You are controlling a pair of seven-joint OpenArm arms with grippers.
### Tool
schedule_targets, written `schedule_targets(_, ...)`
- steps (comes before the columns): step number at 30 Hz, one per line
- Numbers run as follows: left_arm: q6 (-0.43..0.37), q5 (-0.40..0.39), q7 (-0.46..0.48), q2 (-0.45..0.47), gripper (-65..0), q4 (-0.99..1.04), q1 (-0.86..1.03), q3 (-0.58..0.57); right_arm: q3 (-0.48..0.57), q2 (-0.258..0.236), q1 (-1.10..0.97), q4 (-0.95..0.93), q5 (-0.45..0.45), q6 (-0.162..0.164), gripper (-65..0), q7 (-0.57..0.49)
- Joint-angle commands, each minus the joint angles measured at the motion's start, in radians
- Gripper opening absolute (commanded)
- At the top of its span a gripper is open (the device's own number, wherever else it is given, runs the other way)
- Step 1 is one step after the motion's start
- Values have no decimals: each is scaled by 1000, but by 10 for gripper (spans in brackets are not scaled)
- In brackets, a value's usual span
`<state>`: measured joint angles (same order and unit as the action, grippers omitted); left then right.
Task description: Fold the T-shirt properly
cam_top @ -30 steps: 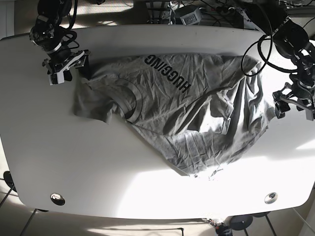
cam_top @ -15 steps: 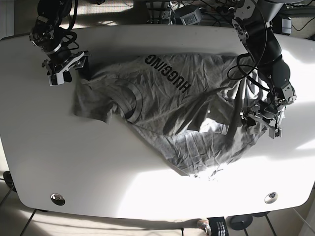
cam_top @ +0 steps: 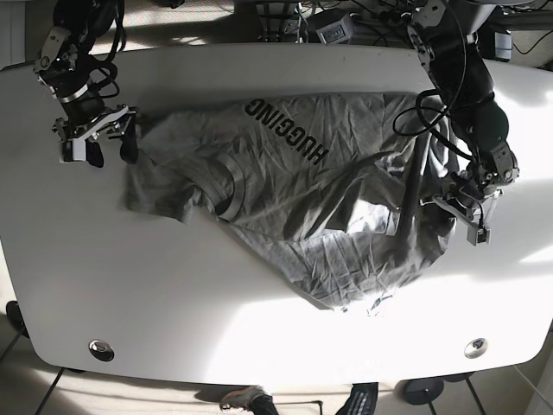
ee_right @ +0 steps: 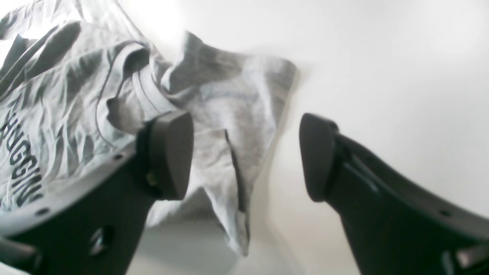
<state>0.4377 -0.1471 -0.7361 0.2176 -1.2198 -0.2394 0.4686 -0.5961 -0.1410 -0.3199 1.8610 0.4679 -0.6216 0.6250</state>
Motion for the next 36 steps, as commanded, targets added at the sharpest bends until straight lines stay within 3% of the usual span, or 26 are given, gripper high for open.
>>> schedule_targets(1,3,-9,-33,15,-650,-101,-11,2,-2,-13,14,39,18,-4,-235,-27)
schedule_targets(4,3,-10,-101,13,-650,-209,19,2,41,-10,51,44,16,-4,-228,-26)
schedule_targets(9,3,-10,-164,12,-650,-355,70,9,264,-15,163,-11,12,4,-233,-26)
schedule_targets(19,3,-10,-196,10,-650,-410,127,52,693,-33,506,-404,10,1,-233,-26)
schedule_targets(26,3,-10,-196,10,-650,-406,140,52,726,-35,661,-699,13,-4,-233,-83)
schedule_targets(33,3,-10,-195,9,-650,-406,140,52,726,-30,655,-756,12,-4,-233,-93)
schedule_targets(36,3,-10,-195,9,-650,-406,140,52,727,-33,669,-829,12,-4,-230,-153)
